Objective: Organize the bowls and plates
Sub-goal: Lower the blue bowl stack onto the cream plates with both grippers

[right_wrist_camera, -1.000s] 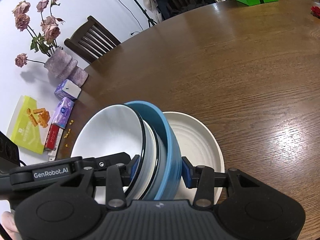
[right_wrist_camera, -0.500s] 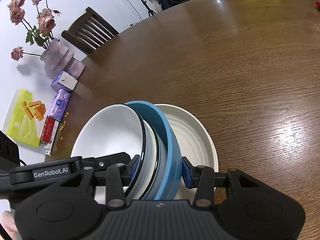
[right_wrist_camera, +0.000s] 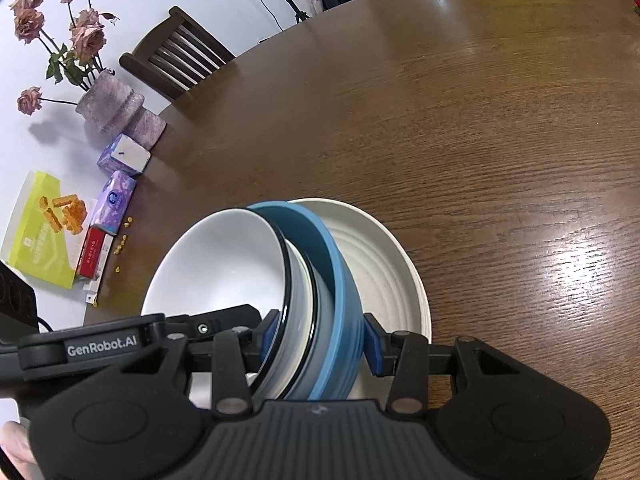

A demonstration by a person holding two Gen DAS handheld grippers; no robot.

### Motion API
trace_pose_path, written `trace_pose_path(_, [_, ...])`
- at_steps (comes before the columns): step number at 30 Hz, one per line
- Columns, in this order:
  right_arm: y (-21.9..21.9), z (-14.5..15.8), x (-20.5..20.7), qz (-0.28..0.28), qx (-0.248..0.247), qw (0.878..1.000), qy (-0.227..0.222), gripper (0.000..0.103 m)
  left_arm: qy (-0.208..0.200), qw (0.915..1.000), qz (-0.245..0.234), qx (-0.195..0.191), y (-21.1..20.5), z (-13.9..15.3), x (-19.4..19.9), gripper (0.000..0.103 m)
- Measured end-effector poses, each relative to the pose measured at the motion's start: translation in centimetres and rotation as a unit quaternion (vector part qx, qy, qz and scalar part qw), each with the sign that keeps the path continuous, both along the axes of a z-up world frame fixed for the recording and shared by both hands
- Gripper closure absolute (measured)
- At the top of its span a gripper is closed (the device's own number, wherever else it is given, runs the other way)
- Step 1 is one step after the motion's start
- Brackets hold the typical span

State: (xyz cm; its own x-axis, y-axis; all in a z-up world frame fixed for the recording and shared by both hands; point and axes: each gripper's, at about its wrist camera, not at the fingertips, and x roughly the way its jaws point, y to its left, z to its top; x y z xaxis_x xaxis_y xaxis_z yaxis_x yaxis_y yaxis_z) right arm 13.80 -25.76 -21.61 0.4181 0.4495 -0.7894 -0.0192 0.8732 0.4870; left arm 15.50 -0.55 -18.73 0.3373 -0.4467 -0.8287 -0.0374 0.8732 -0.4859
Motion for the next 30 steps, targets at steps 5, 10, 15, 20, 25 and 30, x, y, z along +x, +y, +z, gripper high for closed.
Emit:
trace_pose_path(5, [-0.2,-0.2,-0.1,0.001,0.003,1.000,-0.001,0.061,-0.001,1.0000,0.000,0.002,0.0,0.0,-0.2,0.051])
trace_pose_path(10, [-0.4,-0.3,-0.4,0.002,0.008,1.000,-0.006,0.061,-0.008,0.9999,-0.003,0.012,-0.3,0.3,-0.3,0.051])
trace_pose_path(15, [-0.6,-0.6,-0.4,0.003,0.017,1.000,-0.017,0.061,-0.016,0.9997,-0.003,0.018,-0.3,0.4,-0.1,0.051])
trace_pose_path(20, [-0.8,-0.9,-0.5,0.006,0.022,0.999,-0.025,0.061,-0.032,0.9990,-0.008,0.031,-0.5,0.6,-0.2,0.051])
trace_pose_path(25, [-0.7,-1.1,-0.7,0.009,0.018,0.999,-0.025,0.061,-0.033,0.9989,-0.009,0.031,-0.4,0.4,0.0,0.051])
trace_pose_path(30, [-0.8,-1.1,-0.7,0.007,0.018,1.000,-0.024,0.061,-0.031,0.9991,-0.008,0.027,-0.1,0.4,0.0,0.051])
